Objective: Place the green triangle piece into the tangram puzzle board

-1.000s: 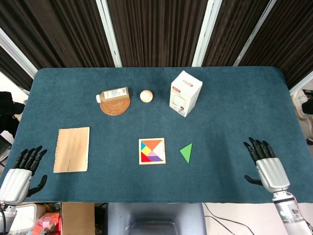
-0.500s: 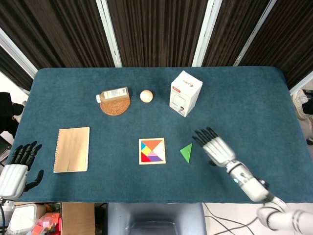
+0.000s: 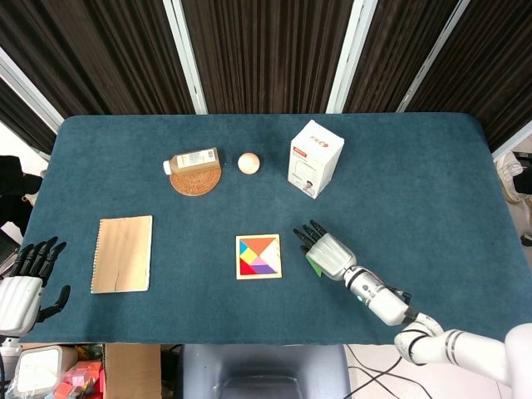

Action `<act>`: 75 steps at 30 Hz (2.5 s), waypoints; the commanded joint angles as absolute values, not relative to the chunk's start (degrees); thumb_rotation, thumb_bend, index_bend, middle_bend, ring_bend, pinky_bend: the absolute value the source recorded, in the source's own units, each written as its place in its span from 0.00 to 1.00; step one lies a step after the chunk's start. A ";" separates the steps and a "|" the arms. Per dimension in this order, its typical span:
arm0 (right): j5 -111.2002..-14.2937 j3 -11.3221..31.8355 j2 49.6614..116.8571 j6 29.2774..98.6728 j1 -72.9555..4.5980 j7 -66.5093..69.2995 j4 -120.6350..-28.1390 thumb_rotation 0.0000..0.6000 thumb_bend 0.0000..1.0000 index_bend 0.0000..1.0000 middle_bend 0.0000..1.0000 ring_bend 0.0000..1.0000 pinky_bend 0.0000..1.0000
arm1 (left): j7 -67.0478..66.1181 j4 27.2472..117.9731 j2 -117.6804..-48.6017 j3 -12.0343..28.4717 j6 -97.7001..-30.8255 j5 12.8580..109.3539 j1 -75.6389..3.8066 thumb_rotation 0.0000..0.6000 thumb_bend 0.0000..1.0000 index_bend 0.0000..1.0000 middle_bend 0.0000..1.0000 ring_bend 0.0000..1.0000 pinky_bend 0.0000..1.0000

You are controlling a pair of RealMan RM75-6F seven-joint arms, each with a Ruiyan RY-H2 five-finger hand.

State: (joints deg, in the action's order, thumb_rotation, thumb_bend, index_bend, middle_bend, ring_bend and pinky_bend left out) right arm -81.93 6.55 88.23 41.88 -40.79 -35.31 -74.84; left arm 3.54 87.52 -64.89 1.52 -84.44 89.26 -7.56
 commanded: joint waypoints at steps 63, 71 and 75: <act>-78.76 5.45 105.72 49.74 -51.37 -55.39 -66.05 1.00 0.42 0.65 0.05 0.00 0.00 | 7.29 87.59 -63.24 1.40 -86.96 90.07 -6.57 1.00 0.46 0.00 0.00 0.00 0.03; -77.79 5.42 105.19 50.06 -51.37 -57.18 -66.69 1.00 0.42 0.64 0.05 0.00 0.00 | 7.10 87.74 -63.22 1.43 -86.65 89.82 -6.61 1.00 0.46 0.00 0.00 0.00 0.03; -77.45 5.38 104.83 50.12 -51.41 -57.49 -66.94 1.00 0.42 0.63 0.05 0.00 0.00 | 6.89 87.76 -63.27 1.50 -86.50 89.69 -6.67 1.00 0.46 0.00 0.00 0.00 0.03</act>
State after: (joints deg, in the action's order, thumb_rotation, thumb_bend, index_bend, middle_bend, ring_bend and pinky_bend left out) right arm -77.46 5.39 104.84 50.13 -51.41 -57.48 -66.93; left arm 6.90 87.76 -63.26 1.49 -86.50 89.70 -6.66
